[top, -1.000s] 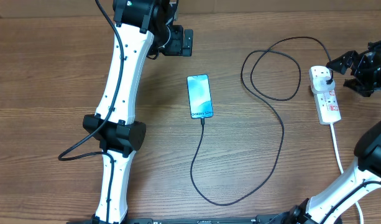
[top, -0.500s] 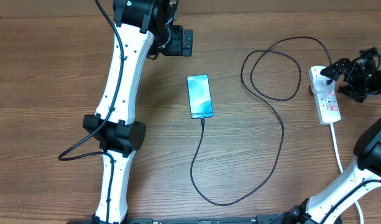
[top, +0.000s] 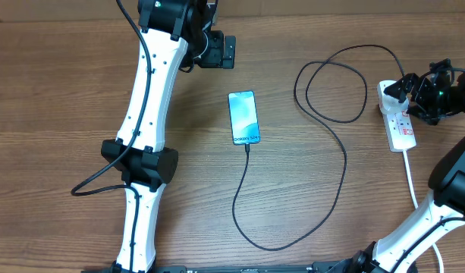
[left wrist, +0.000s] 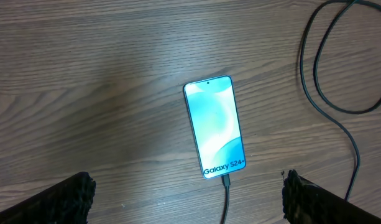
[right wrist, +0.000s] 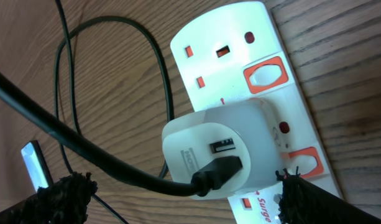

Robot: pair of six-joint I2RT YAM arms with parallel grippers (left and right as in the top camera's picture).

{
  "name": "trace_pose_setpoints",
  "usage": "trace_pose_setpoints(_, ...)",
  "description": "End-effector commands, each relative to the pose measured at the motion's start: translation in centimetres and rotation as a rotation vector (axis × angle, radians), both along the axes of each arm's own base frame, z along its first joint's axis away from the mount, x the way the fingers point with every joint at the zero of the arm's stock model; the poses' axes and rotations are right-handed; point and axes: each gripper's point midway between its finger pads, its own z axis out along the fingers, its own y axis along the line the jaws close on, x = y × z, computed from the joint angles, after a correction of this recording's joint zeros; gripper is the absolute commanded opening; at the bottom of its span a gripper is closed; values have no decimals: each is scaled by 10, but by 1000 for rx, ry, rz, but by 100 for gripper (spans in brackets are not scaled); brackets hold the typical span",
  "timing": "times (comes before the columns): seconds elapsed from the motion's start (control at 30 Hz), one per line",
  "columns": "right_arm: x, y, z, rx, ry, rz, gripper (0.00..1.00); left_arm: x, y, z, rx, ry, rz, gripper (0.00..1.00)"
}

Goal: Plug charger to phone and switch on socket
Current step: 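Move the right gripper over the power strip beside the white charger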

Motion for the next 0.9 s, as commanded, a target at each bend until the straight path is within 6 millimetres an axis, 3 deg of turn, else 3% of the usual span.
trace_pose_setpoints(0.0, -1, 1, -7, -10, 21, -1, 100, 2, 4, 6, 11, -26, -5, 100)
trace_pose_setpoints(0.87, -4, -4, -25, -36, 57, -10, 100, 2, 4, 6, 11, -26, -5, 100)
